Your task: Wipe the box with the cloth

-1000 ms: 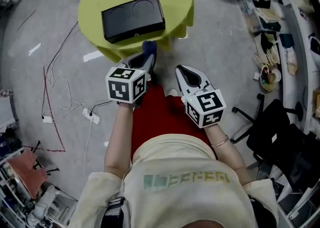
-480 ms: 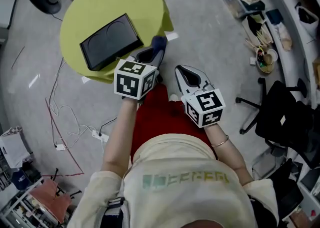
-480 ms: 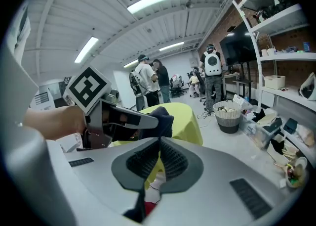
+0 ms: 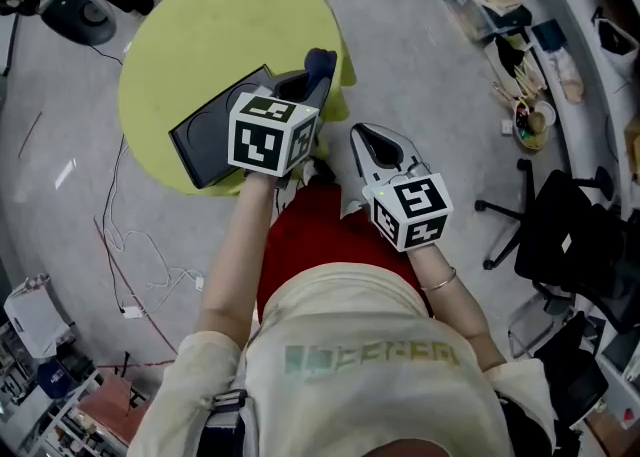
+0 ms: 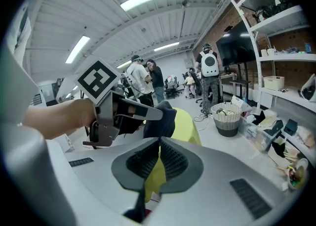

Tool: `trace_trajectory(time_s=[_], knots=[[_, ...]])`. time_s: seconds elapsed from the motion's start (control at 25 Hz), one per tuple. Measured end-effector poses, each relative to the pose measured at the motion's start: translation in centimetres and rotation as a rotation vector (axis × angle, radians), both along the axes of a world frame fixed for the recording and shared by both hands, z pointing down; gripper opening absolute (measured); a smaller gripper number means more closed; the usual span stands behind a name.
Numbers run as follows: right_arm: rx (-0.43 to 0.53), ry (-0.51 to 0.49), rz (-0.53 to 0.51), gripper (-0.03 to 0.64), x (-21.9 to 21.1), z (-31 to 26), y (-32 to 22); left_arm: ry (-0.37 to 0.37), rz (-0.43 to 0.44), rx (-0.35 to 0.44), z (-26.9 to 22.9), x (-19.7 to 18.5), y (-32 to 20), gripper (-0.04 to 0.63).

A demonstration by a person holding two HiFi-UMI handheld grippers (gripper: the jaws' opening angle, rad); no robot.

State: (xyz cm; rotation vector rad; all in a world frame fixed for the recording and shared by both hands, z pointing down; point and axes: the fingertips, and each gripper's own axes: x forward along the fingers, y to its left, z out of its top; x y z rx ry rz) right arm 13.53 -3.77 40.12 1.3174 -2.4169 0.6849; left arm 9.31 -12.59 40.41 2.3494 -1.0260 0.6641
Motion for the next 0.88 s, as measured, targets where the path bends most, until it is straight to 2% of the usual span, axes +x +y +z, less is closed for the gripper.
trace_trajectory(time_s=[0.2,0.48,0.72,0.88], knots=[[-0.032,0.014,0.017,0.038,-2.9,0.7,-4.0,0.006,0.000,0.015,-0.3,-3.2,-5.8,0.063],[-0.073,0.031,0.059,0.038,-4.6,1.8,-7.2,-0.056,-0.014,0.052,1.1,-6.8,-11.7,0.063],[-0.105,0.036,0.076,0.038,-4.8,3.1,-6.9,-0.126,0.026,0.025,3.4,-7.0,-11.2,0.063],[-0.107,0.034,0.056,0.038,-5.3,3.5,-6.2,-0.128,0.041,-0.011,4.4,-6.9,-9.2,0.063]])
